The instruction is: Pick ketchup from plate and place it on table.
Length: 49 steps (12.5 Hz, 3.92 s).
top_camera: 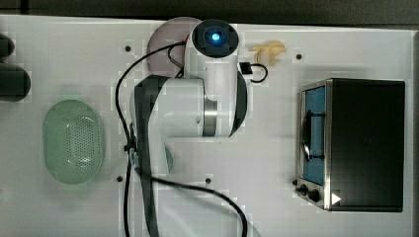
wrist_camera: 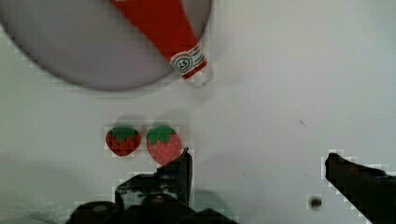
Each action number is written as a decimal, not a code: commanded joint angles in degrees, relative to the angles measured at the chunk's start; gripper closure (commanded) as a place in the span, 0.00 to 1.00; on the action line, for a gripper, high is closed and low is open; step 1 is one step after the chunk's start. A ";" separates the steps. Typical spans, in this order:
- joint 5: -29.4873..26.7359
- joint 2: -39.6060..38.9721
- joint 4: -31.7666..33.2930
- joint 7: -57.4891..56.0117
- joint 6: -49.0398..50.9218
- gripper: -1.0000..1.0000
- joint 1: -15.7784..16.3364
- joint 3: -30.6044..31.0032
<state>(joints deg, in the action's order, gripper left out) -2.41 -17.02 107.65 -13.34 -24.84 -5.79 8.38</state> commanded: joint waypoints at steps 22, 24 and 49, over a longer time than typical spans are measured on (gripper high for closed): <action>7.31 -31.51 -15.33 -26.25 -34.86 0.16 2.31 -0.13; 7.31 -31.48 -15.92 -26.24 -34.82 0.38 2.31 -0.12; 1.17 6.52 2.86 -20.26 2.10 0.38 -3.23 -4.42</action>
<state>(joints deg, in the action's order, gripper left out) -1.09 -8.36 106.65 -35.42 -22.44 -8.50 3.71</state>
